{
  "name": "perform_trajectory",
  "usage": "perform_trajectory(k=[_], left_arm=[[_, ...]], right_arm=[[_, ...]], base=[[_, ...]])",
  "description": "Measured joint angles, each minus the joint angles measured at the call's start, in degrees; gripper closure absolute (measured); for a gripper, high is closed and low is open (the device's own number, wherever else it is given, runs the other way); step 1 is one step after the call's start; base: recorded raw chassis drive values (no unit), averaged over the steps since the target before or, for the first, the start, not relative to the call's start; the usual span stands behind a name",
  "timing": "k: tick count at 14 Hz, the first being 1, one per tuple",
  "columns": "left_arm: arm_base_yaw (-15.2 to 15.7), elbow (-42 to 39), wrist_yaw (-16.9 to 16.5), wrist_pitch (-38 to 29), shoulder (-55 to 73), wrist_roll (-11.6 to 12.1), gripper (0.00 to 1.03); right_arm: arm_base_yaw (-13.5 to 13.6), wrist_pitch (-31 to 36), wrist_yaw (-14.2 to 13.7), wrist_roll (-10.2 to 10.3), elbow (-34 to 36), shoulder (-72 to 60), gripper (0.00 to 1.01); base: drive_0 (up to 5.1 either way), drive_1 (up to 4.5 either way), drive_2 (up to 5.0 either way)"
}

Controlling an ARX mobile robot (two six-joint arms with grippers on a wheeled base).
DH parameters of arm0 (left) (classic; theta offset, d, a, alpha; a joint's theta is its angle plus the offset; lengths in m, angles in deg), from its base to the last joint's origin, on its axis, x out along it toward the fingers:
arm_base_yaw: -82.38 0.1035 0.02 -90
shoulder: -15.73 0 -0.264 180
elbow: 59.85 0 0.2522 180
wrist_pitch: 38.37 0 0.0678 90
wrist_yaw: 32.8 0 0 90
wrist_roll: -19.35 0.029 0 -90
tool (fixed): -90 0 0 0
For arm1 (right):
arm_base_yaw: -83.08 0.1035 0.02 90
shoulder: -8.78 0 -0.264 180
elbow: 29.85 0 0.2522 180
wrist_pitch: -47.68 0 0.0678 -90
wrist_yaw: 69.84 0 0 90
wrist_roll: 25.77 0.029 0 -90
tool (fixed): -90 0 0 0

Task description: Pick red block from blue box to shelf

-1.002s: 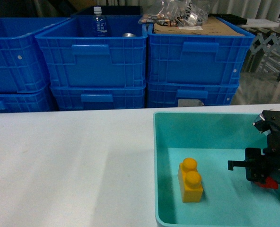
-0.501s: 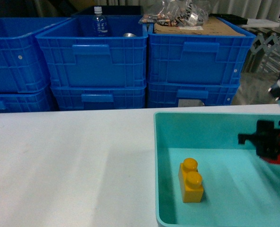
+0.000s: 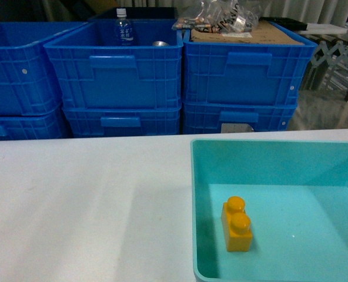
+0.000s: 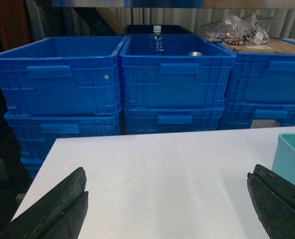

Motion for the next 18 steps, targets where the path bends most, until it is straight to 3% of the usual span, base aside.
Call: perform_trajectory(k=[1, 3, 5, 7, 10, 11, 12, 14, 18], left_arm=[[0.00, 0.00, 0.00, 0.00, 0.00, 0.00, 0.05], [0.00, 0.00, 0.00, 0.00, 0.00, 0.00, 0.05], [0.00, 0.00, 0.00, 0.00, 0.00, 0.00, 0.05], [0.00, 0.00, 0.00, 0.00, 0.00, 0.00, 0.05], [0.00, 0.00, -0.02, 0.02, 0.00, 0.00, 0.05], [0.00, 0.00, -0.02, 0.02, 0.00, 0.00, 0.05], [0.00, 0.00, 0.02, 0.02, 0.00, 0.00, 0.05], [0.00, 0.00, -0.07, 0.00, 0.00, 0.00, 0.05], [0.00, 0.00, -0.02, 0.00, 0.00, 0.00, 0.05]], right_arm=[[-0.13, 1.60, -3.45, -1.75, 4.04, 6.56, 0.75], [1.53, -2.34, -5.33, -2.62, 13.03, 18.51, 0.75], [3.65, -8.04, -6.64, -1.38, 18.27, 31.17, 0.75], [3.19, -13.53, -7.82, 0.42, 19.02, 41.11, 0.75], [1.22, -14.97, -7.23, 1.36, 20.50, 45.92, 0.75], [0.46, -14.10, -5.60, 1.51, 20.61, 46.01, 0.75], [-1.42, -8.92, -0.55, -0.04, 22.14, 46.40, 0.75], [4.17, -8.94, -1.60, -1.79, 24.74, 50.53, 0.75], [3.98, -10.27, -2.38, -2.51, 29.14, 55.87, 0.75]], base=[[0.0, 0.00, 0.0], [0.0, 0.00, 0.0], [0.0, 0.00, 0.0], [0.0, 0.00, 0.0], [0.0, 0.00, 0.0], [0.0, 0.00, 0.0], [0.0, 0.00, 0.0], [0.0, 0.00, 0.0], [0.0, 0.00, 0.0]])
